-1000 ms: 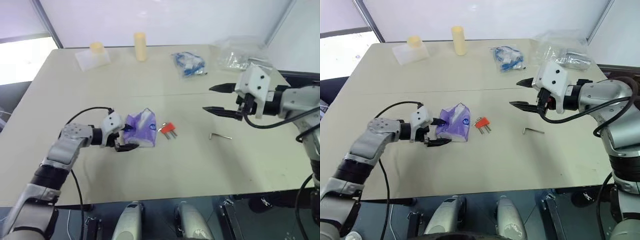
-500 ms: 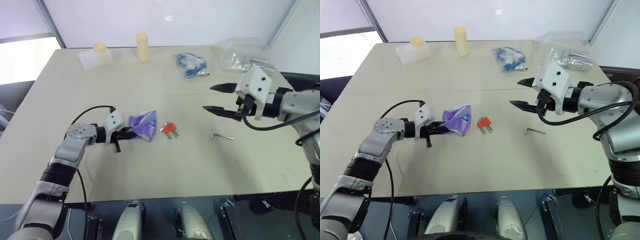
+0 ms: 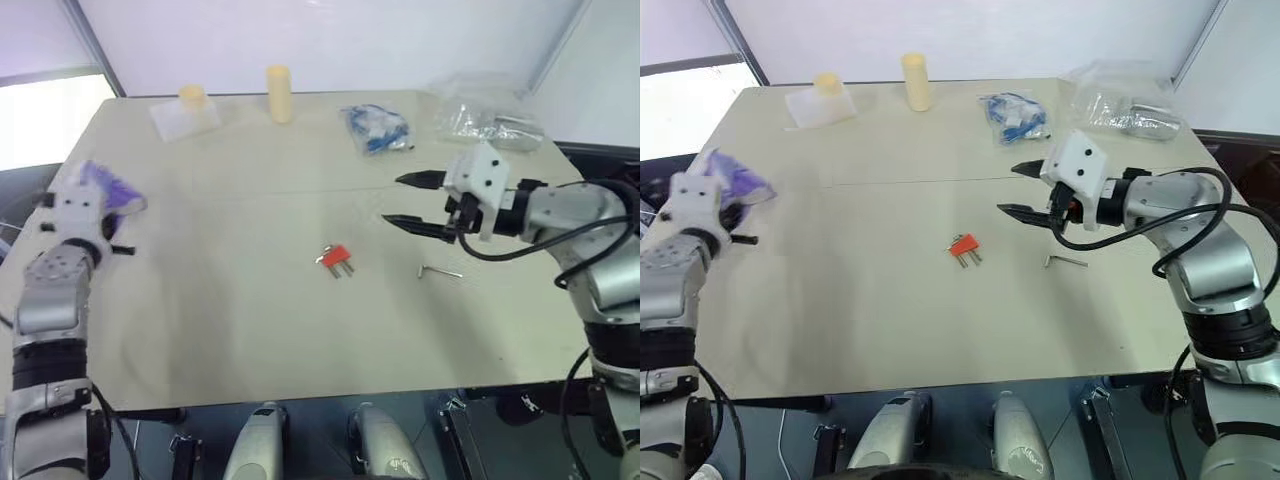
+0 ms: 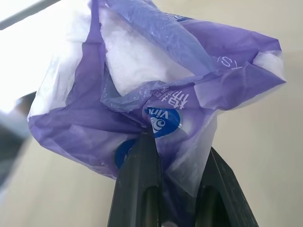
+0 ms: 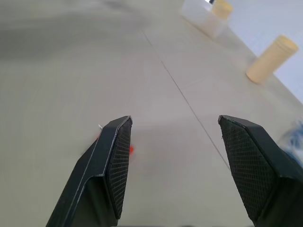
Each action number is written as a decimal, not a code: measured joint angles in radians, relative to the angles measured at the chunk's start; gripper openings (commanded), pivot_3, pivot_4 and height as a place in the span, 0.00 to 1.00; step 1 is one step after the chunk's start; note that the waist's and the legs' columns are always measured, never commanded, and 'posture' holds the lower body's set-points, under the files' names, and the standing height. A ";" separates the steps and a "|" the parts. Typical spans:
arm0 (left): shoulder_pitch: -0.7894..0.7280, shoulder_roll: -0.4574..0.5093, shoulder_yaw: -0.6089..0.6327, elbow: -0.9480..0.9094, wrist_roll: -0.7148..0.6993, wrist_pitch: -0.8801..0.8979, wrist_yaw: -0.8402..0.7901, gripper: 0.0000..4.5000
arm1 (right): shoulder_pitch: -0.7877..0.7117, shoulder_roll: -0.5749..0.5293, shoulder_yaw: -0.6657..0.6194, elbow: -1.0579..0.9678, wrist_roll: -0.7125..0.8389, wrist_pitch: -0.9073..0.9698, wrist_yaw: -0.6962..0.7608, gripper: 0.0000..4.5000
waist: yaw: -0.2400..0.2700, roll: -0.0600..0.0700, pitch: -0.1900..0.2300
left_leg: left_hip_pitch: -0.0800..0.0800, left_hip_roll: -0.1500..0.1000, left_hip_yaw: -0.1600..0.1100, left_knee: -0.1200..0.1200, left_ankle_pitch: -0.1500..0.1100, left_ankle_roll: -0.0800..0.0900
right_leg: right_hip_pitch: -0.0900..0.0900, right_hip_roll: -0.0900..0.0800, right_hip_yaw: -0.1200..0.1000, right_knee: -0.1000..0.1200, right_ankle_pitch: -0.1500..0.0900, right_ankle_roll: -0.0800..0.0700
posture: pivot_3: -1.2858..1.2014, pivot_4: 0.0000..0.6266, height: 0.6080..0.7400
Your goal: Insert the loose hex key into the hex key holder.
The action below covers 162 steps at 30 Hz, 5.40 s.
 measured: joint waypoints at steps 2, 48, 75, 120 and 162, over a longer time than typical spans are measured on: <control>0.024 0.004 0.037 0.001 0.006 0.026 0.041 0.01 | -0.010 0.009 0.006 0.014 -0.008 -0.006 0.002 0.67 | 0.006 0.000 0.000 | 0.000 0.000 -0.001 0.000 0.000 0.000 | 0.000 -0.001 -0.001 0.000 0.000 0.000 | 0.52 0.24 1.00; 0.084 0.024 -0.136 -0.445 -0.391 -0.035 -0.542 1.00 | -0.241 0.171 0.271 0.771 -0.345 -0.551 0.170 0.67 | -0.016 0.000 0.000 | 0.000 0.000 0.001 -0.002 0.000 -0.001 | 0.000 0.000 0.000 -0.001 0.000 -0.001 | 0.52 0.24 1.00; 0.151 0.034 -0.135 -0.500 -0.365 -0.057 -0.526 1.00 | -0.369 0.382 0.334 1.153 -0.500 -0.828 0.221 0.67 | -0.028 0.000 0.000 | 0.001 0.000 0.000 -0.002 0.000 -0.001 | -0.001 0.000 0.000 0.000 0.000 0.000 | 0.52 0.24 1.00; 0.117 0.029 -0.170 -0.493 -0.323 -0.118 -0.498 1.00 | -0.398 0.489 0.306 1.310 -0.500 -0.804 0.208 0.24 | -0.029 0.000 -0.001 | 0.006 0.000 -0.001 -0.003 0.001 -0.002 | 0.005 0.001 0.000 0.001 0.000 -0.001 | 0.52 0.24 1.00; -0.440 -0.082 -0.342 -0.036 -0.586 0.209 -0.975 1.00 | -0.171 0.267 0.275 0.484 -1.106 -1.166 -0.793 0.24 | -0.027 0.000 0.000 | 0.000 -0.001 0.000 -0.005 0.002 -0.004 | -0.002 0.003 0.001 0.001 0.000 -0.001 | 0.52 0.24 1.00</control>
